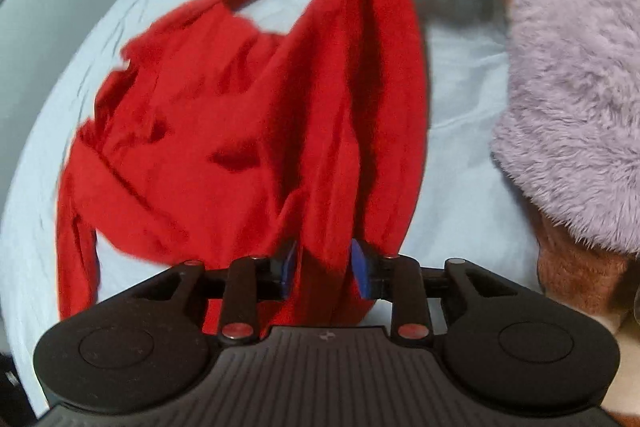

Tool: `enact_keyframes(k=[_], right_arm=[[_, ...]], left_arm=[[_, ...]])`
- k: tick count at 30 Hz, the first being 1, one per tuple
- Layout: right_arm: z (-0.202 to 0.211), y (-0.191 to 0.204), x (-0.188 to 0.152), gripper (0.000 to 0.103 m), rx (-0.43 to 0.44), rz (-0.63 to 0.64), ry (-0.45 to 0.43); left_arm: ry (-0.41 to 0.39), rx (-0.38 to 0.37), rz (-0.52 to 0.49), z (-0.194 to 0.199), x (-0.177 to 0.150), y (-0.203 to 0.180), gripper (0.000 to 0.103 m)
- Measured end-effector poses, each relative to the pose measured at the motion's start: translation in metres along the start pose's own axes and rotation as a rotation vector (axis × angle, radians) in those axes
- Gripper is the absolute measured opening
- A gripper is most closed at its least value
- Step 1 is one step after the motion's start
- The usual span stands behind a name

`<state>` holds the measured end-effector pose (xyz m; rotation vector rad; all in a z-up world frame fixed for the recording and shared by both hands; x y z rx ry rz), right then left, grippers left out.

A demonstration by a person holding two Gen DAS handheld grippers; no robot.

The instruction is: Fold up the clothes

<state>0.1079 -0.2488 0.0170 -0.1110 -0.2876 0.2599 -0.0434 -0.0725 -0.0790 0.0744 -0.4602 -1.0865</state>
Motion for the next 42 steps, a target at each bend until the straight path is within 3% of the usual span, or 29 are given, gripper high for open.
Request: enact_keyframes(k=[5,6,9,13,20,26,31,36,40,42], right_arm=[[0.003,-0.003,0.001,0.000,-0.007,-0.011,-0.004],[0.003,-0.003,0.001,0.000,-0.009,-0.013,-0.006],[0.005,-0.004,0.000,0.000,-0.009,-0.012,0.001],[0.002,-0.003,-0.007,0.000,-0.002,-0.001,0.018],[-0.010,0.001,-0.015,0.000,0.024,-0.006,0.046],[-0.014,0.006,-0.016,0.000,0.027,0.004,0.054],[-0.016,0.002,-0.016,0.000,0.022,-0.006,0.058],[-0.018,0.001,-0.015,0.000,0.019,-0.010,0.059],[-0.019,-0.001,-0.012,0.000,0.014,-0.016,0.061],[-0.019,-0.001,-0.011,0.000,0.012,-0.015,0.061]], left_arm=[[-0.022,0.025,0.004,-0.006,0.014,-0.010,0.030],[-0.012,0.057,0.026,-0.010,0.017,-0.006,0.029],[-0.005,0.071,0.081,-0.012,0.017,0.006,0.014],[-0.008,0.011,0.194,0.001,0.005,0.026,0.013],[0.059,0.048,0.281,0.013,-0.029,0.060,0.013],[0.109,0.038,0.271,0.015,-0.045,0.060,0.014],[0.162,0.119,0.293,0.017,-0.067,0.075,0.014],[0.070,0.062,0.269,0.038,-0.064,0.067,0.014],[0.031,0.031,0.216,0.043,-0.053,0.051,0.029],[0.027,0.023,0.195,0.040,-0.048,0.042,0.031]])
Point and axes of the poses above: each gripper's, at about its wrist camera, not at the fingertips, and z roughly against the way its jaws point, y to its left, x to its top, the point moved 8 cm from there along -z, roughly the way its jaws point, and after that the axes turned 6 degrees about -x, right-handed, at the moved point
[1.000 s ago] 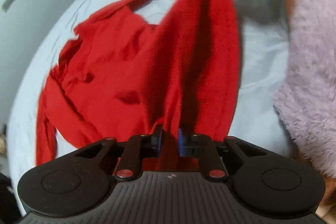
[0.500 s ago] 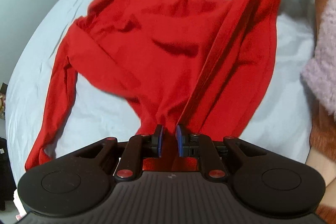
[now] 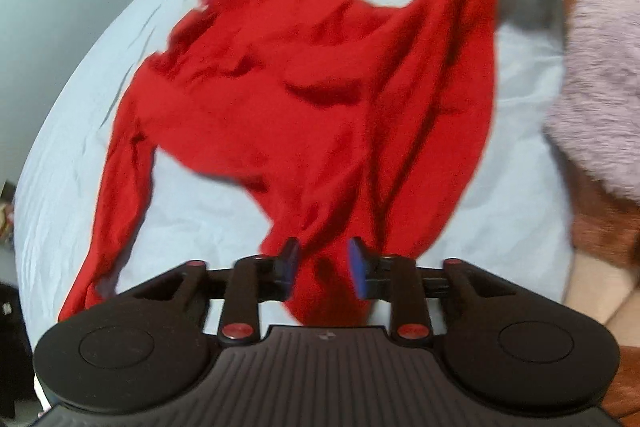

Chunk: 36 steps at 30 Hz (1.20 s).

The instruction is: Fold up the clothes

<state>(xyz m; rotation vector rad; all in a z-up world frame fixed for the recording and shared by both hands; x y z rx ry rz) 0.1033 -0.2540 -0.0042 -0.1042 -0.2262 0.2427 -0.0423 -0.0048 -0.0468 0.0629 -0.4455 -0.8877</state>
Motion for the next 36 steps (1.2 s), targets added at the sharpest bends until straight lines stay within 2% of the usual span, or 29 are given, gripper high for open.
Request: enact_keyframes(k=[2,7,11,14,20,23,25,29,31,36], right_arm=[[0.000,0.001,0.001,0.000,-0.001,0.001,0.000],[0.001,0.000,0.000,0.000,0.000,0.003,0.001],[0.003,0.000,-0.001,0.000,0.003,0.001,0.000],[0.003,0.000,-0.001,0.000,0.001,0.002,0.001],[0.000,0.005,-0.004,0.000,0.005,0.010,0.004],[-0.002,0.010,-0.004,0.000,0.025,0.009,0.005],[-0.004,0.013,-0.004,0.000,0.032,0.011,0.006],[-0.007,0.020,-0.003,0.000,0.036,0.018,0.009],[-0.009,0.023,-0.002,0.001,0.037,0.021,0.012],[-0.014,0.025,-0.002,0.002,0.057,0.005,0.020]], left_arm=[[0.004,0.003,-0.012,-0.005,0.003,-0.006,0.032],[0.085,0.071,-0.021,-0.032,0.003,-0.009,0.032],[0.125,0.087,-0.018,-0.039,0.002,-0.008,0.032],[0.180,0.135,-0.016,-0.045,-0.002,-0.003,0.032],[0.284,0.222,0.078,-0.047,-0.017,0.026,0.027],[0.296,0.217,0.183,-0.044,-0.026,0.049,0.021],[0.292,0.180,0.274,-0.041,-0.030,0.066,0.019],[0.289,0.146,0.352,-0.036,-0.031,0.082,0.018],[0.309,0.098,0.405,-0.039,-0.035,0.087,0.018],[0.321,0.090,0.402,-0.039,-0.038,0.084,0.020]])
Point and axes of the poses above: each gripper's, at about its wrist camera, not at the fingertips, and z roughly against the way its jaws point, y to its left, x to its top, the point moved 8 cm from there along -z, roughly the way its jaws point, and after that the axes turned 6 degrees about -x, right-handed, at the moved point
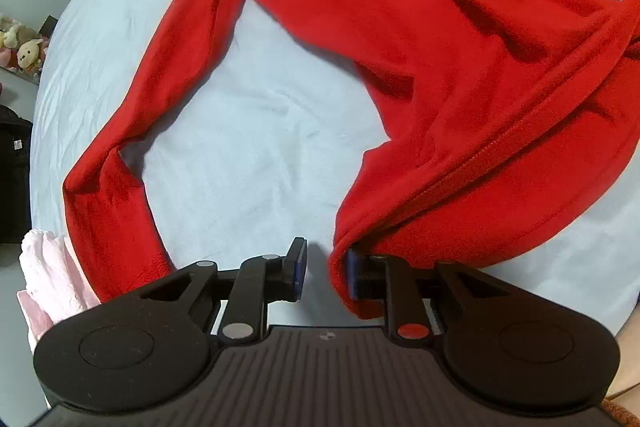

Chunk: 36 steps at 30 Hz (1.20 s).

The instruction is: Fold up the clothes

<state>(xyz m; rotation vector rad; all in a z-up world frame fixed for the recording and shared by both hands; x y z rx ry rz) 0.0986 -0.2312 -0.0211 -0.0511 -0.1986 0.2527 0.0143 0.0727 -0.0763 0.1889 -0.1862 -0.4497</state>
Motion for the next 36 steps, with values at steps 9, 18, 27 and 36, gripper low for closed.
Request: enact_keyframes(k=[9,18,27,36], right_arm=[[-0.010,0.000,-0.006,0.011,0.053,-0.045,0.032],[-0.021,0.001,-0.022,0.030,-0.010,-0.051,0.091],[-0.032,-0.006,-0.032,0.027,0.128,-0.209,0.131],[-0.021,-0.001,-0.037,0.002,0.025,-0.144,0.076]], left_arm=[[0.013,0.007,-0.001,-0.008,-0.007,-0.004,0.020],[0.012,0.013,-0.010,-0.015,-0.014,-0.005,0.020],[0.018,0.003,0.006,-0.026,-0.019,-0.002,0.020],[0.007,-0.016,0.045,-0.033,-0.025,0.008,0.006]])
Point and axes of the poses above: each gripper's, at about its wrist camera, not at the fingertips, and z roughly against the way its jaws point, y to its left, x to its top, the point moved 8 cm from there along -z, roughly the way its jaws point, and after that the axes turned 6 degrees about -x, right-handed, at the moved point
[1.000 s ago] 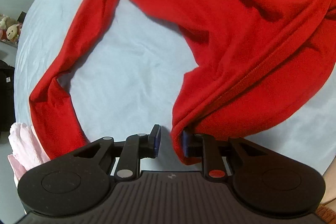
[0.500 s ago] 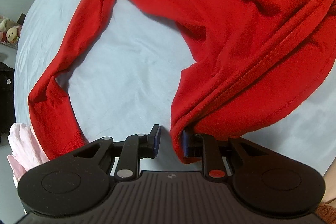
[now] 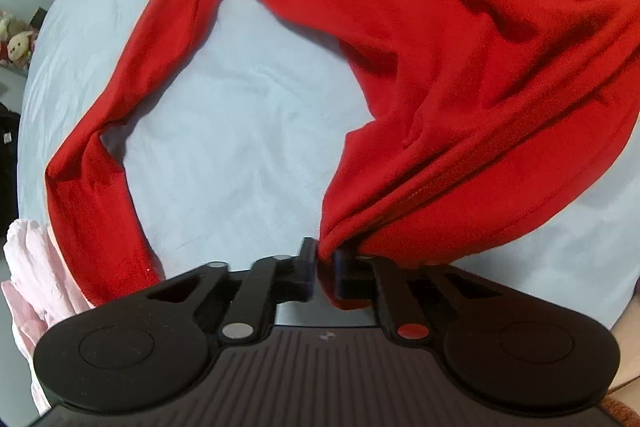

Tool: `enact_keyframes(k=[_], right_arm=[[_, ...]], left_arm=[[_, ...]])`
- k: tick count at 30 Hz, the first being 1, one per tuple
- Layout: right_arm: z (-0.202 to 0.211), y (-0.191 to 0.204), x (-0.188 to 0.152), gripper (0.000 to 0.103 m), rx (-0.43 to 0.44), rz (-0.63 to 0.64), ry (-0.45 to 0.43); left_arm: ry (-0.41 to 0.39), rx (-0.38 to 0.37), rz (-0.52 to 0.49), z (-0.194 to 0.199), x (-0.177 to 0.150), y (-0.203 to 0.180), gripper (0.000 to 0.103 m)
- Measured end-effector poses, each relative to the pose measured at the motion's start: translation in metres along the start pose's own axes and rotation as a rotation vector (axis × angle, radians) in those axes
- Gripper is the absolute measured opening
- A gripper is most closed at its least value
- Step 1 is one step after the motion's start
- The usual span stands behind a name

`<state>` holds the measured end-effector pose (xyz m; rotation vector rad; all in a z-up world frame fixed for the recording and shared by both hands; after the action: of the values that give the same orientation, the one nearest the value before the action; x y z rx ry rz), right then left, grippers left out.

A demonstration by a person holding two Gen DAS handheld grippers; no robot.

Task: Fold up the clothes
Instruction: 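Lift the red shirt high with both tools, hanging it between them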

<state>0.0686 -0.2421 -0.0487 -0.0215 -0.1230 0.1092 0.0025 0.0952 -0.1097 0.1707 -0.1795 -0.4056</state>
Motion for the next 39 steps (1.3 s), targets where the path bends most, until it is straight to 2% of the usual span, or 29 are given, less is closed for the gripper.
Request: enact_keyframes(k=[3,9,14,19,23,28,34,39], right_arm=[[0.027,-0.001,0.008,0.002,-0.088,0.081,-0.112],[0.089,0.007,0.026,0.001,-0.198,0.177,-0.307],[0.147,0.010,0.046,0.001,-0.283,0.247,-0.454],[0.221,0.013,0.066,0.001,-0.348,0.255,-0.609],[0.280,0.016,0.077,0.001,-0.402,0.265,-0.729],[0.378,0.014,0.092,0.001,-0.447,0.227,-0.901],[0.492,0.007,0.100,0.001,-0.484,0.168,-1.081],[0.569,-0.004,0.101,0.001,-0.493,0.112,-1.188]], left_arm=[[-0.030,0.020,0.012,0.011,0.002,0.010,0.005],[-0.113,0.052,0.063,0.053,0.012,0.037,0.005],[-0.190,0.141,0.052,0.101,0.025,0.056,0.005],[-0.307,0.257,0.081,0.168,0.052,0.081,0.005],[-0.404,0.304,0.122,0.218,0.072,0.097,0.006],[-0.589,0.405,0.179,0.312,0.100,0.121,0.006],[-0.764,0.463,0.228,0.410,0.122,0.138,0.007],[-0.866,0.479,0.245,0.477,0.131,0.144,0.008]])
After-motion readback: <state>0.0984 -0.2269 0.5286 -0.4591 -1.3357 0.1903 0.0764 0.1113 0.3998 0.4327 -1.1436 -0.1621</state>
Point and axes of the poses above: each gripper's, at about its wrist camera, not at the fingertips, and z roughly against the way its jaws point, y to its left, x to its top, the point moved 8 cm from there along -z, roughly the way its jaws point, and after that the axes turned 6 degrees about -x, right-handed, at the moved point
